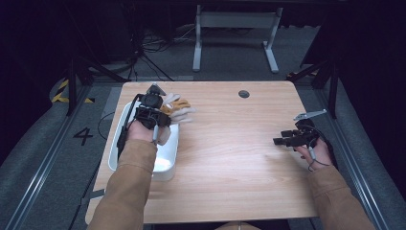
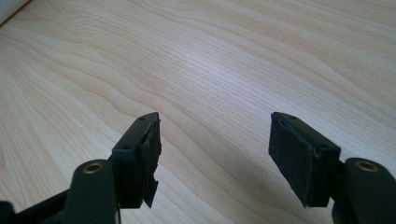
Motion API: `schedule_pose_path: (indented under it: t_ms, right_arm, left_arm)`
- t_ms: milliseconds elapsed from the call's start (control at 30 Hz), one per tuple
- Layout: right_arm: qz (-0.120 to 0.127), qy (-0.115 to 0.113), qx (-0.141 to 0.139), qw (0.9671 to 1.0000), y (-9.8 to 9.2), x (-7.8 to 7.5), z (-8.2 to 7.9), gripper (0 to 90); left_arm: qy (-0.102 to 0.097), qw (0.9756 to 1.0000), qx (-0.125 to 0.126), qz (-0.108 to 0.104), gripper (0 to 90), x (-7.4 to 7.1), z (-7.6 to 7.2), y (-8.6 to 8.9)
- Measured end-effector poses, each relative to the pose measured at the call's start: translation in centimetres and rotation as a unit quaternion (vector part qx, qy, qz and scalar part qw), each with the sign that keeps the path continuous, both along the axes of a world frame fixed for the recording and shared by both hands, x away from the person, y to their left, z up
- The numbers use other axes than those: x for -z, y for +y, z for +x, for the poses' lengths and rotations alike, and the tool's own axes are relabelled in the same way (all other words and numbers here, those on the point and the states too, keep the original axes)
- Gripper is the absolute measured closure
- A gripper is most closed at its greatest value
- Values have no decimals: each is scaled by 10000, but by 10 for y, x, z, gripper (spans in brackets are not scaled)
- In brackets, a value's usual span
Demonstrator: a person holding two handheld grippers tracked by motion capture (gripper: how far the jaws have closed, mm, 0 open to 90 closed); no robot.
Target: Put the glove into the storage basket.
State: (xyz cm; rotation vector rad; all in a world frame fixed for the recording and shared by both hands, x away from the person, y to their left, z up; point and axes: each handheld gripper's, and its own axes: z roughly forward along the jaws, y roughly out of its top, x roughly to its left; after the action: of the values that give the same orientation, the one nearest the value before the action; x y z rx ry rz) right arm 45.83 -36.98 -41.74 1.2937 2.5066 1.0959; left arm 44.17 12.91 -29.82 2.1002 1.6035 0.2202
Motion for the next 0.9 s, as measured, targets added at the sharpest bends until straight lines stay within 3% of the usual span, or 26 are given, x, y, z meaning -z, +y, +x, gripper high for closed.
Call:
schedule_pose_path:
  t_ms: [333, 633, 733, 900]
  right_arm:
    - [-43, 64, -57, 10000, 4, 3, 0, 351]
    - [-100, 117, -75, 9999, 4, 6, 1, 349]
    - [-109, 120, -77, 9998, 4, 6, 1, 349]
    - [-200, 166, -120, 9996, 6, 9, 1, 348]
  left_arm:
    - [128, 9989, -451, 15, 691, -2, 9, 17]
    - [245, 9956, -900, 36, 693, -2, 13, 33]
    - [330, 9945, -989, 48, 693, -1, 14, 34]
    - [702, 9905, -1167, 191, 695, 5, 20, 37]
